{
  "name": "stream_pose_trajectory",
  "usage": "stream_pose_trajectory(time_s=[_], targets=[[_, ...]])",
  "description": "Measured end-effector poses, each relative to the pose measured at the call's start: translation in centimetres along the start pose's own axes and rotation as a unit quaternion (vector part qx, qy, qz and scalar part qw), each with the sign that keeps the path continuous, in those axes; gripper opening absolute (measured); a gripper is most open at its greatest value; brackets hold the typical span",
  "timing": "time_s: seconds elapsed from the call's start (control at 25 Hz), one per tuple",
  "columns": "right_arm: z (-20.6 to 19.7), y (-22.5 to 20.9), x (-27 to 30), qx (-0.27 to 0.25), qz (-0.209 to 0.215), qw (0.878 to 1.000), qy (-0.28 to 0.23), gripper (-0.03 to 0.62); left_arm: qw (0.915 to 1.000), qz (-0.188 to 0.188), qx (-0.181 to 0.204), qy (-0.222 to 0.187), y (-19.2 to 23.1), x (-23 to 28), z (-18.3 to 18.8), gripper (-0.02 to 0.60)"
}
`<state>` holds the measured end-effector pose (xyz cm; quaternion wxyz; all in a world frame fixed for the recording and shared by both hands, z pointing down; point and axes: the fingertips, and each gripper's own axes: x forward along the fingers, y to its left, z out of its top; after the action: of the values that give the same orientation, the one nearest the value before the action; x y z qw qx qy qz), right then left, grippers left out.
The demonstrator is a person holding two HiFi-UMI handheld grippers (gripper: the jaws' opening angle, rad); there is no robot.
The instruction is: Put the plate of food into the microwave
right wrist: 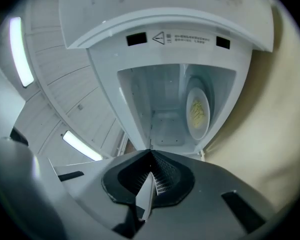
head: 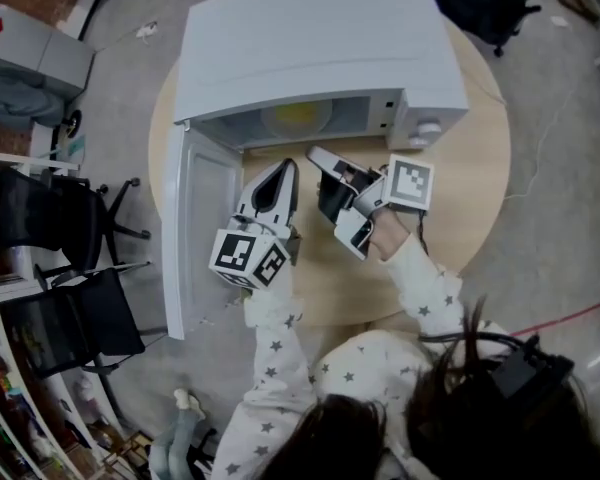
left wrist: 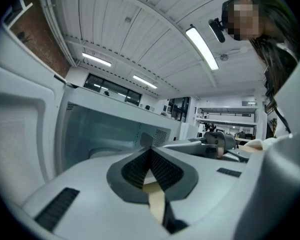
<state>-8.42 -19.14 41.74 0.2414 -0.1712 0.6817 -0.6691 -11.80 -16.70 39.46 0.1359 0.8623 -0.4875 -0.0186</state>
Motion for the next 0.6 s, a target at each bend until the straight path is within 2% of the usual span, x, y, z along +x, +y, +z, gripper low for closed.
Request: stream_pose_trajectory(time_s=[0.16,0.6], targets=[[-0.9,1.5,-0.2,0.02,0.027,0.999,0.021,0.006,0.9998,-0.019,-0.006,0.004,-0.7,-1.1,0.8,-0.003],[-2.9,7.1,-4.0,-0.021,0.066,0.995,0.067,0.006,0.9986,-0.048,-0.006,-0.021,-5.2,-4.2,5.5,-0.003]])
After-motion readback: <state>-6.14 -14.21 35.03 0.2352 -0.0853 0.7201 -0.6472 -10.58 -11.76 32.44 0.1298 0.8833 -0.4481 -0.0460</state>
